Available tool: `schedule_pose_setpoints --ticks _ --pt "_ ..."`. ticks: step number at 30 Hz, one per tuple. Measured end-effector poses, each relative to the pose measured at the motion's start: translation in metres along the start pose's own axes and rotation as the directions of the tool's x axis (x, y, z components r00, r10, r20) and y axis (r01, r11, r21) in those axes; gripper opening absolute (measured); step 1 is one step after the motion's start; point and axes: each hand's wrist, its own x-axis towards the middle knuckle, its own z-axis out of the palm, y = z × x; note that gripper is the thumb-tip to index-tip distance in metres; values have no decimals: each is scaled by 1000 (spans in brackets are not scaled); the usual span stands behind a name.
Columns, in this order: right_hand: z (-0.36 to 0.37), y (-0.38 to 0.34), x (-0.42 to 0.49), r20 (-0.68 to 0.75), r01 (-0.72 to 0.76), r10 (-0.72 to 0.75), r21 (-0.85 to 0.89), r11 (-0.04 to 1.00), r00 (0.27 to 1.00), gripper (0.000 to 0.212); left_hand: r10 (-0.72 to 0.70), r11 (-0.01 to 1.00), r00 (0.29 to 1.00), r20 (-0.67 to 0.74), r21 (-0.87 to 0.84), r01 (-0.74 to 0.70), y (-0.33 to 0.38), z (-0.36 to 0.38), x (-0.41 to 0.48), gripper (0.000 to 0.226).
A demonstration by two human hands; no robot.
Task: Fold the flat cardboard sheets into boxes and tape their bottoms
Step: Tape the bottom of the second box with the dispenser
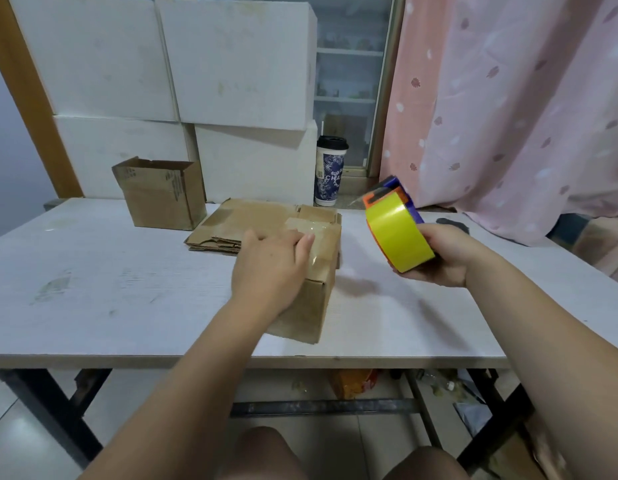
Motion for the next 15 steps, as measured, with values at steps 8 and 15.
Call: schedule_pose_setpoints --ticks 8,15 --pt "37 -22 -14 -131 107 -96 78 991 987 5 -182 956 933 -310 -277 95 24 27 -1 30" --pt "49 -26 -16 -138 262 -258 13 965 956 19 -295 650 956 -2 -734 199 19 12 9 45"
